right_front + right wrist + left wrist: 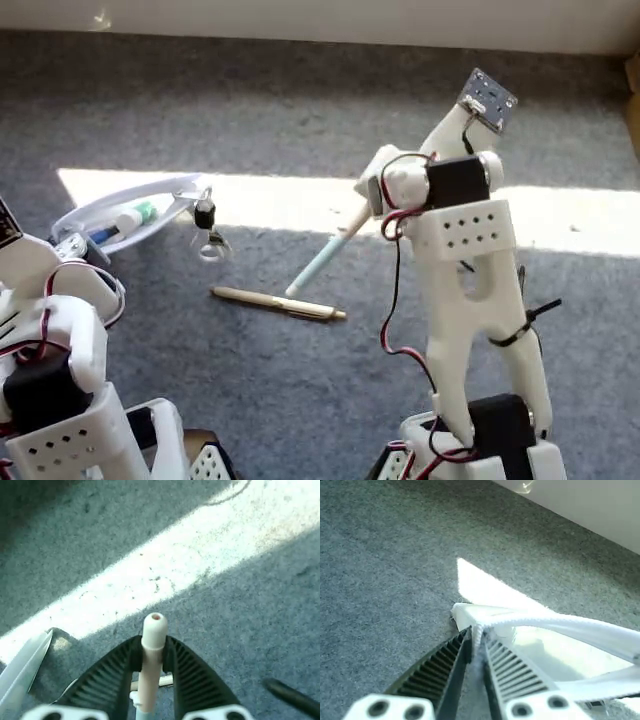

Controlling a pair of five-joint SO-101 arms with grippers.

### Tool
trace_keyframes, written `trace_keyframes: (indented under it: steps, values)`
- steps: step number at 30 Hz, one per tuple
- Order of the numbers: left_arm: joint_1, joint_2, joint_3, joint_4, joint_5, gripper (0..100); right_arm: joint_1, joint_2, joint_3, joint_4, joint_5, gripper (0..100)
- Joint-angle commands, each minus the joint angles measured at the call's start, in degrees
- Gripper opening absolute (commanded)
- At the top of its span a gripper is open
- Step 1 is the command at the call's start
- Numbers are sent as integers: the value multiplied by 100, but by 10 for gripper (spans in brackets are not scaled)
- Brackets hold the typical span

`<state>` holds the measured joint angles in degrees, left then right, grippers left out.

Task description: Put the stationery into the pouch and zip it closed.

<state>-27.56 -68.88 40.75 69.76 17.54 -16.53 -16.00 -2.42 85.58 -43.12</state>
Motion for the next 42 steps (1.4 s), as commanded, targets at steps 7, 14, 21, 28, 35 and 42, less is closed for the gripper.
trace_keyframes:
  steps: [7, 14, 21, 28, 35, 42]
  values:
    - [110, -84, -31, -158, -62, 7, -382, -2149, 2009, -1895, 659, 5]
    - [110, -84, -31, -158, -62, 7, -857, -3503, 3451, -3116, 1046, 5]
    - [110, -84, -31, -158, -62, 7, -1033, -4338, 4110, -3688, 1160, 5]
    - [110, -84, -31, -158, -70, 7, -1367, -4866, 4180, -3723, 1160, 5]
    - [110, -84, -31, -158, -70, 7, -1982, -5191, 4180, -4418, 1169, 5]
    - [110, -84, -31, -158, -70, 7, -2141, -5218, 4180, -4980, 1169, 5]
